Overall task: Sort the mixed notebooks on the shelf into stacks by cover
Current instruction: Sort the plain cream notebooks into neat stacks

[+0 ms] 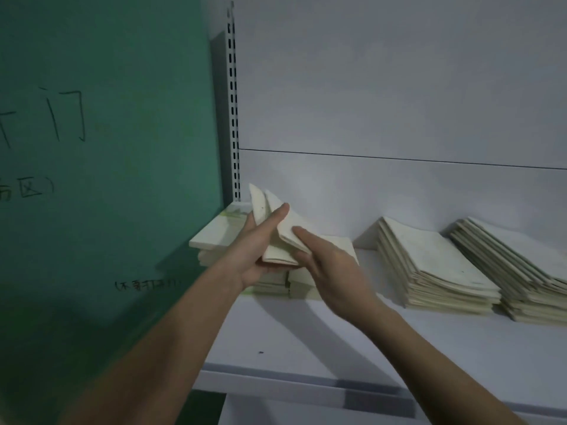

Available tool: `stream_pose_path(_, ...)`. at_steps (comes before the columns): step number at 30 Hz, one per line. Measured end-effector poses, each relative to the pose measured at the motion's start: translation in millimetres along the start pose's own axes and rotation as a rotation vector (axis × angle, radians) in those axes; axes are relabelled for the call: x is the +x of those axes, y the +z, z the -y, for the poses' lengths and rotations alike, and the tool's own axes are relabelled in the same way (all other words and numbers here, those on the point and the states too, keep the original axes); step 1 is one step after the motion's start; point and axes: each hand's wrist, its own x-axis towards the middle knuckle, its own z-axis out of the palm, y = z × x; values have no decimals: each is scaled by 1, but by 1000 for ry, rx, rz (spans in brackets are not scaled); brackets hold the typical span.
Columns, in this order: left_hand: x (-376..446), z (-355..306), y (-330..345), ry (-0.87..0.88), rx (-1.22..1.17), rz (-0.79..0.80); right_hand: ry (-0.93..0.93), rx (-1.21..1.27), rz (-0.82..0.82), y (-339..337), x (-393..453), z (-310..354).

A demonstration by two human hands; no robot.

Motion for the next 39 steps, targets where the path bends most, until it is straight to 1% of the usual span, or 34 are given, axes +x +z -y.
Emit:
stream_pose_path(2,2,1,-3,26,12,-11,5,110,102,4,-1,-1)
stream_pose_path(3,2,1,-8,33,13,-14,31,192,129,3,-1,-4)
stream_pose_path(4,2,-1,-13,35,8,-15,71,271,118,2,-2,-8)
stream_pose_path(5,2,-3,-18,35,0,-15,128,330,47,2,-1,-13)
stream_pose_path(6,1,-6,-22,35,-14,-13,192,341,-65,3,0,-20)
stream_pose_path(7,0,-9,-26,40,-26,-12,253,300,-177,7,0,-28)
stream_pose_path(8,0,-12,-30,53,-30,-14,301,219,-252,12,0,-35)
stream_pose_path(9,0,-14,-34,71,-24,-20,324,138,-279,18,-1,-43)
stream_pose_path(10,0,-17,-38,88,-16,-28,325,84,-260,23,-2,-50)
stream_pose_path(11,0,-18,-42,95,-16,-33,316,61,-206,28,-5,-56)
stream_pose_path(12,-1,-19,-45,95,-28,-30,309,0,-115,32,-9,-60)
stream_pose_path(14,-2,-19,-51,75,-62,-9,219,-297,114,42,-17,-67)
stream_pose_path(15,-2,-19,-53,66,-67,1,180,-428,164,46,-19,-69)
stream_pose_path(16,-2,-20,-54,60,-69,13,163,-491,163,47,-20,-70)
stream_pose_path(17,-2,-20,-56,60,-68,18,166,-504,138,45,-19,-68)
stream_pose_path(19,-3,-21,-57,71,-72,26,176,-486,102,39,-18,-66)
stream_pose_path(21,-4,-23,-58,86,-73,32,246,-403,111,31,-19,-70)
stream_pose_path(22,-5,-24,-59,95,-77,35,296,-294,81,24,-20,-70)
stream_pose_path(23,-6,-25,-61,104,-85,36,346,-169,9,18,-20,-69)
stream_pose_path(25,-8,-24,-64,108,-103,41,442,15,-205,2,-15,-60)
stream_pose_path(27,-10,-21,-65,99,-94,53,478,127,-420,-13,-7,-48)
stream_pose_path(28,-12,-19,-64,91,-86,67,457,168,-484,-19,-5,-39)
stream_pose_path(29,-13,-16,-62,81,-82,82,419,181,-515,-22,-4,-29)
stream_pose_path(31,-17,-10,-52,62,-78,118,309,136,-486,-23,-6,-4)
stream_pose_path(32,-19,-8,-46,58,-75,131,248,99,-434,-21,-9,10)
stream_pose_path(34,-25,-5,-31,61,-76,138,127,-3,-280,-15,-17,30)
stream_pose_path(36,-27,0,-21,87,-60,149,28,-130,-155,-11,-23,37)
stream_pose_path(39,-28,8,-13,96,-72,161,-55,-201,-85,-15,-26,29)
